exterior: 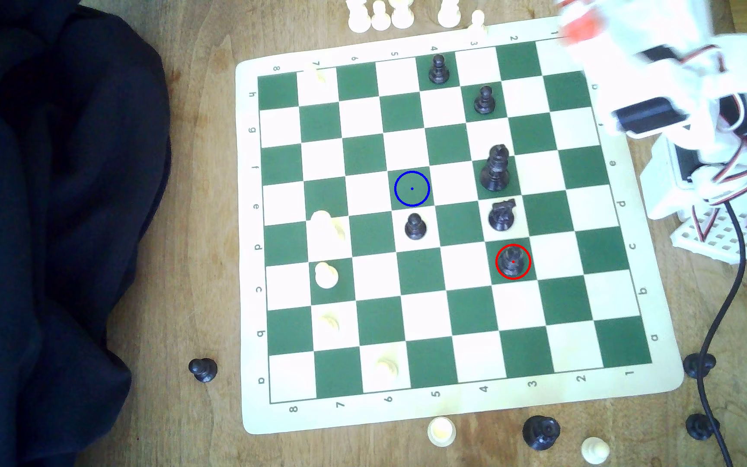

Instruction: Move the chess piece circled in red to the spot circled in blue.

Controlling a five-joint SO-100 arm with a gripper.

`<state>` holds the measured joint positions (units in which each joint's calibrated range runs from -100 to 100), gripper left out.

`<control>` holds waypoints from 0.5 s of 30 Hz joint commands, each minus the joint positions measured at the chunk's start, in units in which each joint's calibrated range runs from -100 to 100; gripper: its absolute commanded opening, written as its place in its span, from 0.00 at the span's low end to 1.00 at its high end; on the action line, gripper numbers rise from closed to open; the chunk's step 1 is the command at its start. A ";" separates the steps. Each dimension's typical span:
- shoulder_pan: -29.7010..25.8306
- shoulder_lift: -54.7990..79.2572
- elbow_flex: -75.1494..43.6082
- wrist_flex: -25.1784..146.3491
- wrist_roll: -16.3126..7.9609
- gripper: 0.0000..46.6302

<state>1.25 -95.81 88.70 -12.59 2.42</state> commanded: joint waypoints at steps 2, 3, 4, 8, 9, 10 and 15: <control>-0.35 0.14 -10.01 22.34 -0.15 0.00; -1.29 0.14 -11.37 27.41 -0.39 0.00; -1.76 0.14 -13.00 31.92 -0.39 0.00; -1.76 0.14 -21.98 52.23 -0.39 0.01; -1.68 0.14 -23.43 55.91 -0.49 0.01; -1.61 0.14 -24.15 58.04 -0.54 0.02; -5.59 0.14 -25.24 68.28 -1.37 0.00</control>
<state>-1.18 -95.81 68.19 48.45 1.29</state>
